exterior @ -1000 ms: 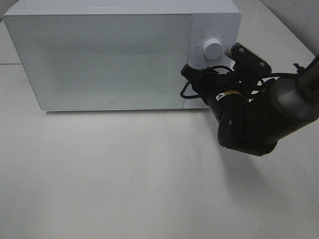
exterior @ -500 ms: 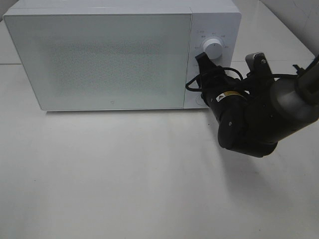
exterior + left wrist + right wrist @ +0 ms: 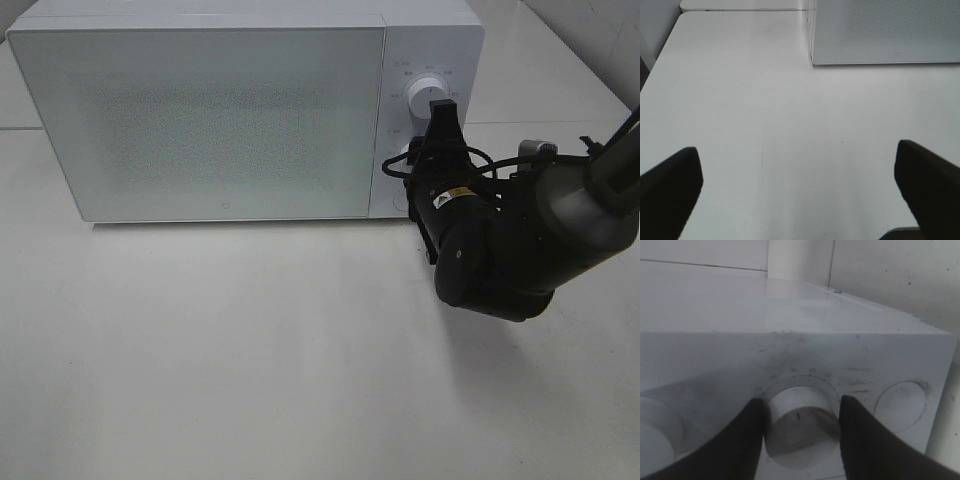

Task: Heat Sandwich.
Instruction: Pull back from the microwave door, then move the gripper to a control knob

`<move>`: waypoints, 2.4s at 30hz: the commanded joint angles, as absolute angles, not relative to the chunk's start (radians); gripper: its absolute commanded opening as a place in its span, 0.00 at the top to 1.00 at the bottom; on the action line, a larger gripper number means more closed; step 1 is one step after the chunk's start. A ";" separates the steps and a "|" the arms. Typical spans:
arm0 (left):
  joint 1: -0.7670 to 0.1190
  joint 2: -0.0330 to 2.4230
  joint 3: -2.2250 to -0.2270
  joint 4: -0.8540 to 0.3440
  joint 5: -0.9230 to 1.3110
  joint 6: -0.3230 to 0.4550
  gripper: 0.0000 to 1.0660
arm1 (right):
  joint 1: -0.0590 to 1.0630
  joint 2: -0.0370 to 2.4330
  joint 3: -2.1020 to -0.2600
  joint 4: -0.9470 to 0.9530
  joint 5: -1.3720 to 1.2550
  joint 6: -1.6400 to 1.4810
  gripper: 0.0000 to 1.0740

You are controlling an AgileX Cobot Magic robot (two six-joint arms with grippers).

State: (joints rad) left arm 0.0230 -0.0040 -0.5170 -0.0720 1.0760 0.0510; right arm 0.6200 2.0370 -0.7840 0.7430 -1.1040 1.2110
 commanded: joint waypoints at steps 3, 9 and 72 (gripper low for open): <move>0.025 -0.024 -0.516 -0.080 1.067 0.048 0.06 | 0.616 2.017 -0.804 0.766 -1.282 1.316 0.92; 0.025 -0.024 -0.516 -0.080 1.067 0.048 0.06 | 0.616 2.017 -0.804 0.770 -1.283 1.317 0.92; 0.025 -0.024 -0.516 -0.080 1.067 0.048 0.06 | 0.610 2.002 -0.726 0.674 -1.249 1.244 0.30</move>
